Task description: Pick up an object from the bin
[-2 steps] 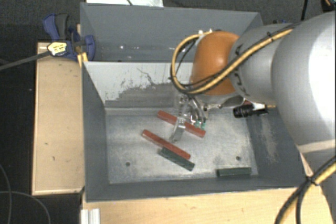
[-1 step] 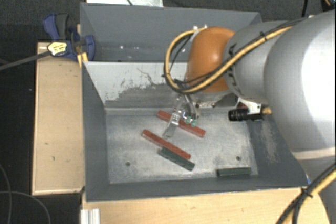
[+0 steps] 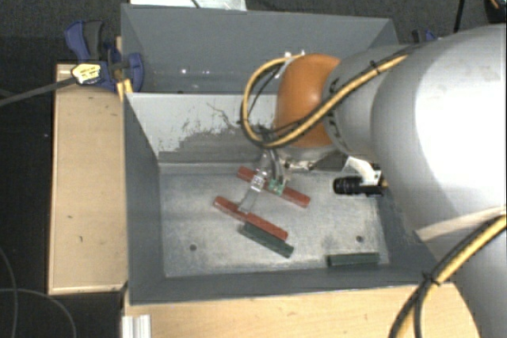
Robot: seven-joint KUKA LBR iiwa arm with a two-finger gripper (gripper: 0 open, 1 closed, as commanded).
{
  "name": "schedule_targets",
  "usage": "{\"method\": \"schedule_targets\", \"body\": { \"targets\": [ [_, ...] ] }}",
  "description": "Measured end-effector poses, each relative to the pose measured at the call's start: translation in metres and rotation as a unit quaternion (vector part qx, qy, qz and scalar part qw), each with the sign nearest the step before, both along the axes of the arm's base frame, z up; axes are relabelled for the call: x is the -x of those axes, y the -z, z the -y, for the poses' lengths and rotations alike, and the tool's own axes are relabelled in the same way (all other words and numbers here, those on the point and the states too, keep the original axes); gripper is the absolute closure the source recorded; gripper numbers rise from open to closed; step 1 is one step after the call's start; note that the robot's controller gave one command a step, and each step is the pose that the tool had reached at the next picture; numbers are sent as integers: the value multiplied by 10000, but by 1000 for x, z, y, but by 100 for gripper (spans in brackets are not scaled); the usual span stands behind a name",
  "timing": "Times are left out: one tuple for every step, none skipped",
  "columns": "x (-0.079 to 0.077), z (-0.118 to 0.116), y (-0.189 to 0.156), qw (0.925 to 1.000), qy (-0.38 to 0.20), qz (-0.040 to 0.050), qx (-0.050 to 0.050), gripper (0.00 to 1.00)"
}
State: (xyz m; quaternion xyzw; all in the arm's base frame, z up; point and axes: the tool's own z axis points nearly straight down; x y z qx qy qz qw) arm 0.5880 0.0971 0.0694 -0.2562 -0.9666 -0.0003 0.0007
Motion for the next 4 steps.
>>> {"method": "schedule_targets", "body": {
  "targets": [
    [3,9,-2,9980,637,-3,-1,0],
    [3,9,-2,9981,611,-3,4,100],
    [1,9,-88,9984,569,51,-5,100],
    [-1,9,-125,9987,513,36,-2,100]
  ]
}}
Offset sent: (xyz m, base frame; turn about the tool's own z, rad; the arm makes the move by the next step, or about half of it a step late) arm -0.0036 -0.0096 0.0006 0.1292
